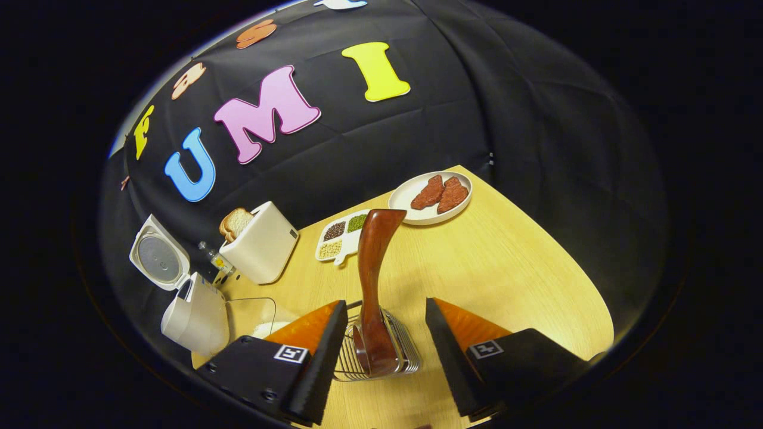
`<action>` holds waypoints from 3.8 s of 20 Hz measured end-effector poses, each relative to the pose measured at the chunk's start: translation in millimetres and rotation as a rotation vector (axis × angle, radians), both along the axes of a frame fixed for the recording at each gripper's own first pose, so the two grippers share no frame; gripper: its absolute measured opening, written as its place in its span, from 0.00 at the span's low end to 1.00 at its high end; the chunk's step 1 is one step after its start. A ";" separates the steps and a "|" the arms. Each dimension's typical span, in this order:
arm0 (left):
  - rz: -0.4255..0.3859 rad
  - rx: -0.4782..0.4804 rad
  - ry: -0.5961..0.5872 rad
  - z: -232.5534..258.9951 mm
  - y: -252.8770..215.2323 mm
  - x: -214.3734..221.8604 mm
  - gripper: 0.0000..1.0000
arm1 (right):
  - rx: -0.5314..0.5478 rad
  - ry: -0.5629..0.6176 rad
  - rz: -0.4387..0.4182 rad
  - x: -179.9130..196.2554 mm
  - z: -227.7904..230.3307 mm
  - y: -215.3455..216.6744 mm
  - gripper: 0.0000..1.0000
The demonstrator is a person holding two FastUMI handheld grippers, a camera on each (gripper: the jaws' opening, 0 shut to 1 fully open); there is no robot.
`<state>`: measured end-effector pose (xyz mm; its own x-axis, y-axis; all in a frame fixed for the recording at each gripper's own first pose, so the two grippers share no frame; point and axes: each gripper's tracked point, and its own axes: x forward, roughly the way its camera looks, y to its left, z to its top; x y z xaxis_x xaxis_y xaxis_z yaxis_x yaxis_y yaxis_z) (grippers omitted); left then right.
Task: Close the left gripper, press the button to open the rice cooker; take a wooden spoon from the chopstick holder with the right hand, scoop a spoonful of rice and pour it into the rice cooker, then put the wooden spoon back into the chopstick holder.
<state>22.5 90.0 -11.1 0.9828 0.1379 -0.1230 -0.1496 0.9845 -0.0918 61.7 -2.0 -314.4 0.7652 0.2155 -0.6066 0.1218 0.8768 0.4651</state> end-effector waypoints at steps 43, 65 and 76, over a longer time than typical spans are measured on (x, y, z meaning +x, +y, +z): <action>0.080 0.061 0.010 3.9 193.8 325.0 0.97 | -0.328 -0.279 -0.085 -88.2 218.0 74.9 0.98; 0.203 -0.008 0.301 -112.8 94.7 146.4 0.98 | -0.267 -0.299 0.092 -81.3 210.3 48.8 0.98; 0.114 -0.063 0.470 -203.9 57.2 121.3 0.99 | -0.261 -0.297 0.136 -96.2 205.5 61.3 0.99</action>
<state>143.8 147.2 -215.1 0.7980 0.2198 -0.5612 -0.2959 0.9541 -0.0471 -34.4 59.3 -108.9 0.8906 0.1944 -0.4110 -0.1089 0.9689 0.2223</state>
